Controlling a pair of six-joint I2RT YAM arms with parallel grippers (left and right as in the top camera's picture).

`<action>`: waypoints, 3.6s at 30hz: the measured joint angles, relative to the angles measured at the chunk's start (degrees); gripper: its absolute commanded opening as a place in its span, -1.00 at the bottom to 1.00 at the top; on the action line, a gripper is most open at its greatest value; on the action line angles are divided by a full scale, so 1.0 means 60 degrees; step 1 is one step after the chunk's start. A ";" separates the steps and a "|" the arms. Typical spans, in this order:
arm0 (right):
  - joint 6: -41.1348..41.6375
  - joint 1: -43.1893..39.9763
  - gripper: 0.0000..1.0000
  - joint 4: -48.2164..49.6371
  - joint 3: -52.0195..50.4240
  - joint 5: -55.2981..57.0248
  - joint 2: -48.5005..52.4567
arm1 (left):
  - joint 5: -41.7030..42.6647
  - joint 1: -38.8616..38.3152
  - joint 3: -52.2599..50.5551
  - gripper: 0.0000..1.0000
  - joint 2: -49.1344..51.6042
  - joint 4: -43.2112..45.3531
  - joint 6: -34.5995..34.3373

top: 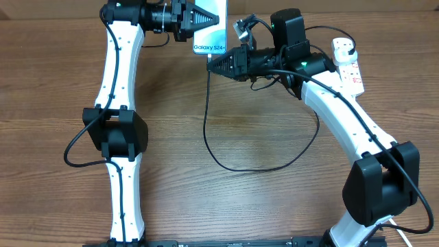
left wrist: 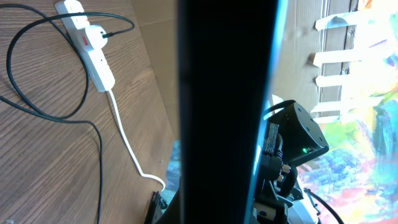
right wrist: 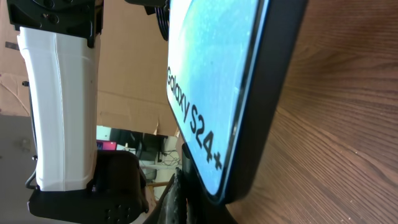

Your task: Plug charger to phone and switch on socket

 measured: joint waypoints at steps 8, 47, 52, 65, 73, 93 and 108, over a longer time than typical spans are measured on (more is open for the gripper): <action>0.0055 0.0000 -0.93 0.0000 0.0000 0.0000 0.0000 | 0.0000 0.0000 0.0000 -0.92 0.0000 0.0000 0.0000; 0.0113 0.0000 -0.93 -0.0015 0.0000 -0.0109 0.0000 | 0.0084 0.0000 0.0000 -0.92 0.0000 -0.0189 0.0426; 0.0109 -0.0004 -0.92 -0.0117 0.0000 -0.0095 0.0000 | 0.0120 0.0000 0.0000 -0.92 0.0000 -0.0204 0.0426; 0.0109 -0.0182 -0.93 -0.0277 0.0000 -0.0033 0.0000 | 0.0240 0.0000 0.0000 -0.92 0.0000 -0.0262 0.0433; 0.0109 -0.0106 -0.93 -0.0423 0.0000 -0.0113 0.0000 | 0.0011 0.0000 0.0000 -0.92 0.0000 -0.0262 0.0433; 0.0102 0.0069 -0.93 -0.0353 0.0000 -0.0127 0.0000 | -0.0186 0.0000 0.0000 -0.92 0.0000 -0.0262 0.0433; 0.0066 0.0058 -0.92 -0.0317 0.0000 -0.0029 0.0000 | -0.0127 0.0000 0.0000 -0.91 0.0000 -0.0302 0.0433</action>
